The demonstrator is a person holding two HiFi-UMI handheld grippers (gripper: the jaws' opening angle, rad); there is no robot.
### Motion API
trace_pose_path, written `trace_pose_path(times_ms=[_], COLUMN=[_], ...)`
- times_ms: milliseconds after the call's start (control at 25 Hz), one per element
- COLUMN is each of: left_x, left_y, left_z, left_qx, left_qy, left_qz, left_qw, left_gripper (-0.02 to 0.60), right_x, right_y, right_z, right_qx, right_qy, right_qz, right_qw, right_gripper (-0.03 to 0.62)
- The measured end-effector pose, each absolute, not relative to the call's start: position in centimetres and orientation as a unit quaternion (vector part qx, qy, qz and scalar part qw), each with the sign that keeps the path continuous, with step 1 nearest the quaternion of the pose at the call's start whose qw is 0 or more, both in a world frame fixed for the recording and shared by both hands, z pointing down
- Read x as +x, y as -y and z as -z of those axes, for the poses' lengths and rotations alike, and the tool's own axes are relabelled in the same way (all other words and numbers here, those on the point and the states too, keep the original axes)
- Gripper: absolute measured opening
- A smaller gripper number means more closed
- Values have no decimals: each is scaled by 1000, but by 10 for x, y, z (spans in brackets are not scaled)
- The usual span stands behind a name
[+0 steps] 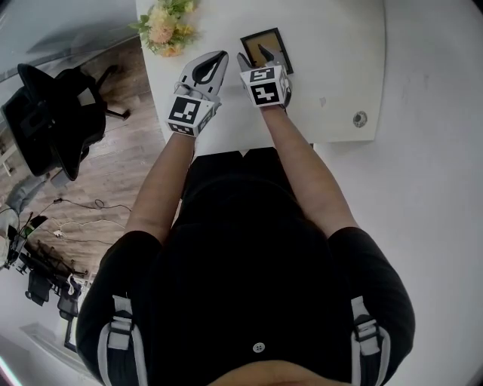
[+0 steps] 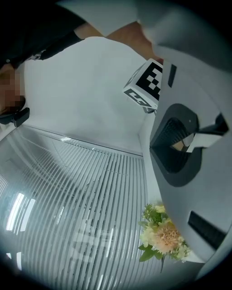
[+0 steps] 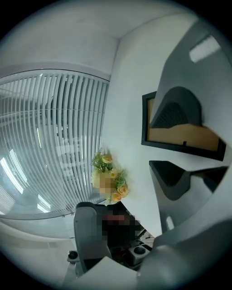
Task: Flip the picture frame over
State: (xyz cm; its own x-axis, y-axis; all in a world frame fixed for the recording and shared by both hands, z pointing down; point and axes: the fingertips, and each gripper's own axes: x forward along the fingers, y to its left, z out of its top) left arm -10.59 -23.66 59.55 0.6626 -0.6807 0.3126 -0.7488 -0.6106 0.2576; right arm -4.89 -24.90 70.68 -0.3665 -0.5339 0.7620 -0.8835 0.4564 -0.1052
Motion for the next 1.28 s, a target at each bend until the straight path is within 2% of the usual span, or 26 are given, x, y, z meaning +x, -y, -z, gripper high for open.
trace_pose_path(times_ms=[240,880,920,1280], left_x=[-111,-125,-125,-126], left_y=[240,246,246,242], left_z=[-599,-607,-607,-602], left_qx=[892,890,891,892], left_qy=[401,401,400,400], left_qz=[-81,-83,-82,-78], left_qw=[190,199,200,196], left_gripper=[5,5,5,5], right_x=[-52,-53,-54,-46], right_y=[251,257,257,260], right_z=[-717,-734,-734,-720], right_qx=[454,477,478,497], right_qy=[778,755,754,749], right_qz=[-260,-230,-230,-262], right_qw=[348,386,388,352], right_gripper=[210,91,58,51])
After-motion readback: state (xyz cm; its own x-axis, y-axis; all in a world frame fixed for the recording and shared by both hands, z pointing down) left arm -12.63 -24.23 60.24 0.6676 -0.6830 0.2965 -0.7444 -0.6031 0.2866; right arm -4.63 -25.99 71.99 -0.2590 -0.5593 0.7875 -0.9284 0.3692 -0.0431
